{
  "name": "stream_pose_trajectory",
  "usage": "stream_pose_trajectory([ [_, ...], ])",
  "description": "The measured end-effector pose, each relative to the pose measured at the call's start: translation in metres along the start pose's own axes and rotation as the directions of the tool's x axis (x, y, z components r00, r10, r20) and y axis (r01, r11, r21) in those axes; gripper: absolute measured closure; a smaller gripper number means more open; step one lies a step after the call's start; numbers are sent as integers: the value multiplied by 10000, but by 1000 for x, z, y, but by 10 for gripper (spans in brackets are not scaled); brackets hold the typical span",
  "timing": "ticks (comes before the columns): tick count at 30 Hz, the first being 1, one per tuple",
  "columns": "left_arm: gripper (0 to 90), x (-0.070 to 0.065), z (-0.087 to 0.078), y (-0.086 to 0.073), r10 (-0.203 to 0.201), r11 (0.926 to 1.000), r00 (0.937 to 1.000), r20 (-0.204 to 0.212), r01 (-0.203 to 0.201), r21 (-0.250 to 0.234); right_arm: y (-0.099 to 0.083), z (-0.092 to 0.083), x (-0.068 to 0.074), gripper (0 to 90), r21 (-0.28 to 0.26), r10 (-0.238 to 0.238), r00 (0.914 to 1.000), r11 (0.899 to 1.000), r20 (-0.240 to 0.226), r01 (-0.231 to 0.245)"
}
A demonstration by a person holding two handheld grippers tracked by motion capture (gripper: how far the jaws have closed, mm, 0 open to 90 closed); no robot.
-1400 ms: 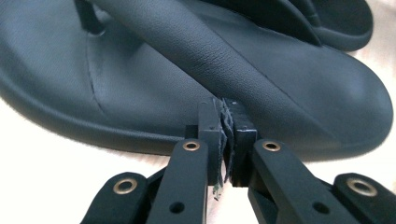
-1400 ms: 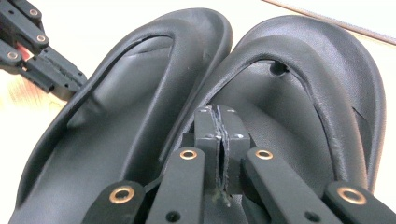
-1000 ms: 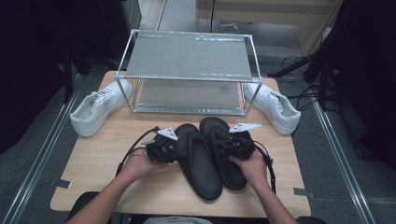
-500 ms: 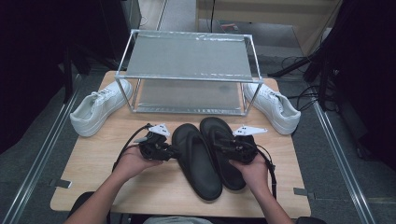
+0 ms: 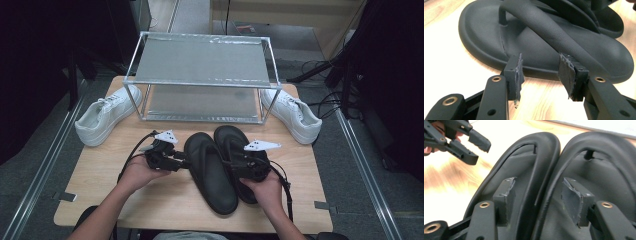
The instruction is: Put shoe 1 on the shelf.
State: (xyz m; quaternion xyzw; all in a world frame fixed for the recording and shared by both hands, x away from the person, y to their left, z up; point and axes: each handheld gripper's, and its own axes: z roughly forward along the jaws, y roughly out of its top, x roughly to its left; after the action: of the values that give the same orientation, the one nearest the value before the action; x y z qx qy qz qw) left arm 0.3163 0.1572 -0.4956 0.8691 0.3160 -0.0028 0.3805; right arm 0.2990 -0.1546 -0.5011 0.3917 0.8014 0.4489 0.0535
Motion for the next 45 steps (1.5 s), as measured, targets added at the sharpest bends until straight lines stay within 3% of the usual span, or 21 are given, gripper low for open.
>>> stream_pose_trajectory([
  [7,494,2,-3,-1,32,9999,9997,-235,-36,-145,-4,7,5,458,103,-187,9997,9998,145,186],
  [14,438,7,-5,-2,-244,9994,9991,-336,235,-268,-8,15,6,457,190,-157,9992,9997,362,150],
  [18,428,8,-6,-3,-289,9989,9989,-366,275,-373,-12,20,11,477,-5,-387,9952,9992,901,389],
  [29,413,11,-11,-5,-412,9976,9982,-434,386,-576,-17,29,17,547,-32,-543,9864,9985,1552,555],
  [45,402,15,-17,-8,-516,9969,9971,-557,482,-615,-15,29,19,672,102,-188,9879,9998,1539,175],
])
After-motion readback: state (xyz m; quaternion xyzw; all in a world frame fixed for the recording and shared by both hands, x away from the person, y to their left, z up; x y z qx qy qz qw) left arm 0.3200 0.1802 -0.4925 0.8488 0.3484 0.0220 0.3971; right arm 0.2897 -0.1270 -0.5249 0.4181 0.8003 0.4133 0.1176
